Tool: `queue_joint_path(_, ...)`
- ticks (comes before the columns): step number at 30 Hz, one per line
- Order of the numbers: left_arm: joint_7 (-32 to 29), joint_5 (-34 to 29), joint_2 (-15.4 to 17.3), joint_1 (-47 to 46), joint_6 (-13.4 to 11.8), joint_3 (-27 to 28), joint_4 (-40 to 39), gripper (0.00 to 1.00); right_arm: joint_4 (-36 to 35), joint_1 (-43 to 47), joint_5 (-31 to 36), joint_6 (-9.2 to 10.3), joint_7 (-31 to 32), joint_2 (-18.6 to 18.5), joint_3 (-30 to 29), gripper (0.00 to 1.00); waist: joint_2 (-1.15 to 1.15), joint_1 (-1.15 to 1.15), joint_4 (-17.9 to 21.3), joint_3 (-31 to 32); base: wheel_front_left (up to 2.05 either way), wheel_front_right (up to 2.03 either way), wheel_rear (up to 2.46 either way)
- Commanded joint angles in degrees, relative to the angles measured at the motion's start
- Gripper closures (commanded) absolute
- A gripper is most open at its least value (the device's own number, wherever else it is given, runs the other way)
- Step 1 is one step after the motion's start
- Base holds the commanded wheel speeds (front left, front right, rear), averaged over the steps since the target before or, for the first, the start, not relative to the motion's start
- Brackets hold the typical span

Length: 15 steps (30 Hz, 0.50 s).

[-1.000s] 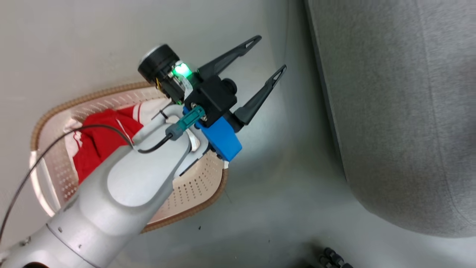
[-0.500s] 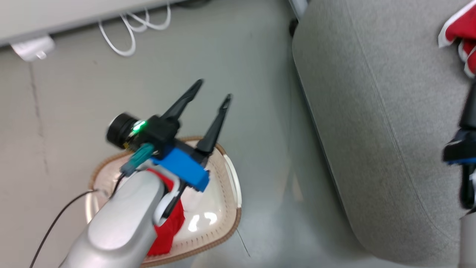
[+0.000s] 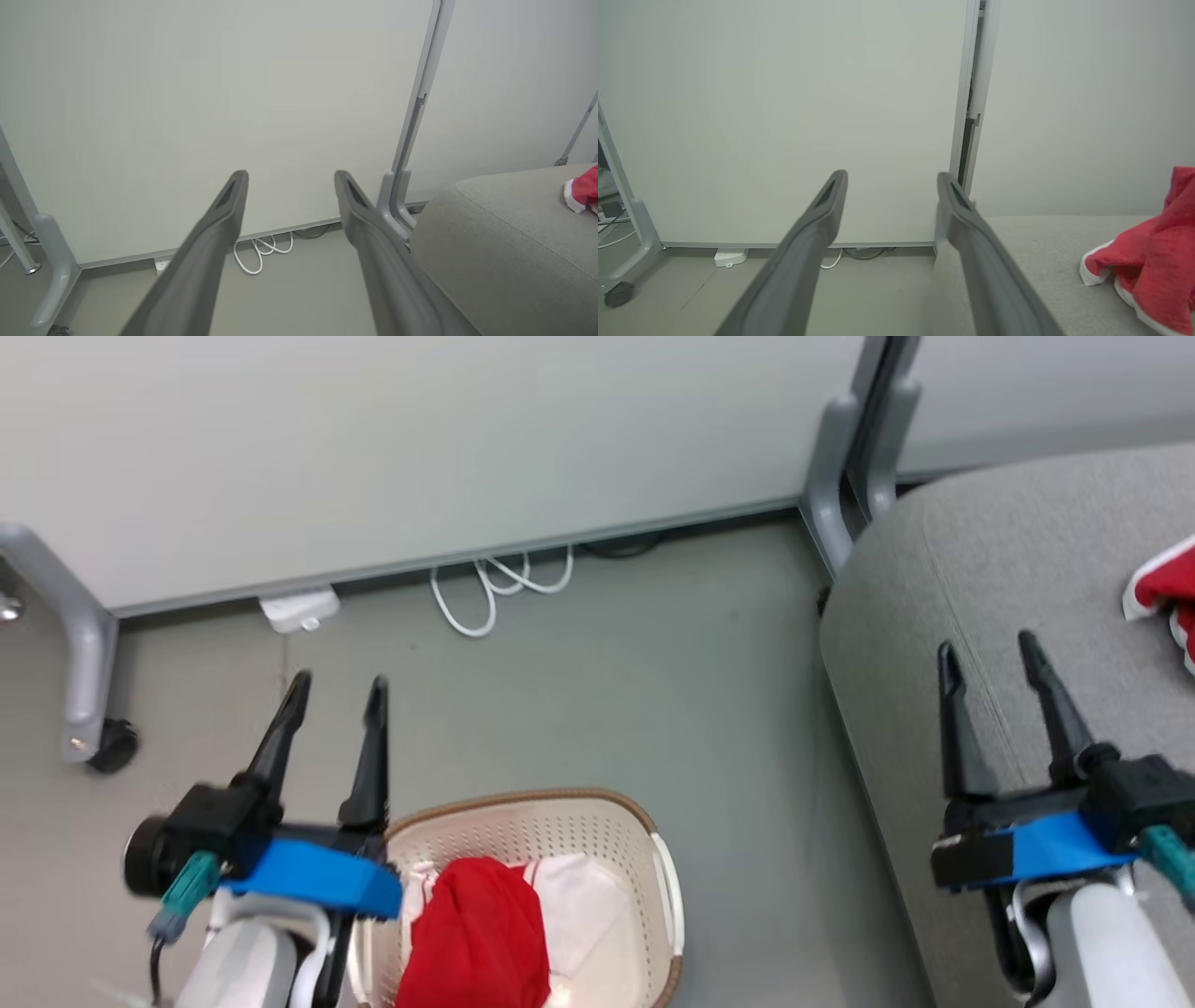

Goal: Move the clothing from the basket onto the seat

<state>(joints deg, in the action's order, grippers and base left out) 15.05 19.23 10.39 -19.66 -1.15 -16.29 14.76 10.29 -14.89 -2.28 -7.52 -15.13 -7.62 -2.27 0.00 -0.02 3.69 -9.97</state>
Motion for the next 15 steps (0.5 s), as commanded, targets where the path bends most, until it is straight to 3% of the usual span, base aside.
queue_joint_path(1, 0.19, -1.2, -0.48, 2.97, 0.65, 2.55, -0.77, 0.0, -0.8, 2.28, -0.73, 0.06, -0.03, 0.59, 0.94, 0.0, 0.0, 0.02, -2.42, 3.17, 0.0, 0.0, 0.0)
queue_joint_path(6, 0.19, -3.87, -2.7, 8.04, 2.63, 8.23, -1.89, 0.0, -1.75, 6.92, -1.53, 0.06, -0.03, 1.89, 2.5, 0.0, 0.0, 0.02, -3.2, 5.02, 0.0, 0.0, 0.0)
queue_joint_path(15, 0.19, -7.34, -5.91, 13.46, 5.88, 13.56, -1.42, 0.0, 0.58, 12.36, -1.86, 0.06, -0.04, 3.45, 3.15, 0.0, 0.0, 0.02, -3.1, 7.12, 0.0, 0.0, 0.0)
